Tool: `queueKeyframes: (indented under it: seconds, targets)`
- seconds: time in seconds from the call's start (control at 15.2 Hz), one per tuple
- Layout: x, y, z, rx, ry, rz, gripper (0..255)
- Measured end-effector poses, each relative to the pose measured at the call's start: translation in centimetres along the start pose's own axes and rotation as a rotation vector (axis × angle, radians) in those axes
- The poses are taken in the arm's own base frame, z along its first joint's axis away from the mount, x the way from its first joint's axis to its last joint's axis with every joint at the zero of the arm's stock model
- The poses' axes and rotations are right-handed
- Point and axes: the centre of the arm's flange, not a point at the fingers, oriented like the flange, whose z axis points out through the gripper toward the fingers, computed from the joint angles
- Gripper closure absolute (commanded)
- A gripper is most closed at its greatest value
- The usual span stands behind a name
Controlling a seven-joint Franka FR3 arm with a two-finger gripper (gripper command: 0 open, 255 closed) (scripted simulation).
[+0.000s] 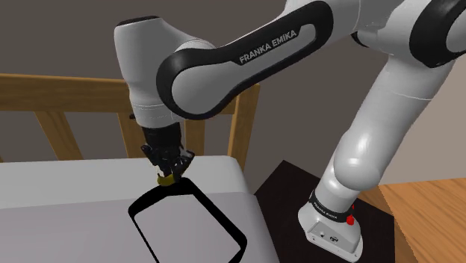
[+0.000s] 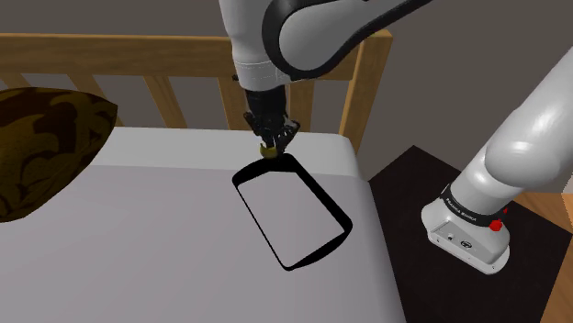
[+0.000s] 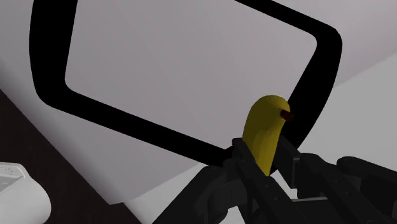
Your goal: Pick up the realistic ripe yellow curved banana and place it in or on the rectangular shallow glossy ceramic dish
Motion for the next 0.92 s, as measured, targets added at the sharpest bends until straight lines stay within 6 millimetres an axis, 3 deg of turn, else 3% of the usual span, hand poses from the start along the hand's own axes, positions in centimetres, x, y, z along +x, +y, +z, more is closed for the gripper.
queueKeyframes:
  seconds: [0.4,0.92]
  targets:
    - [-4.2,5.7,0.4,0.000,0.000,0.000,255]
    - [-4.9,5.8,4.7,-0.001,0.000,0.002,255]
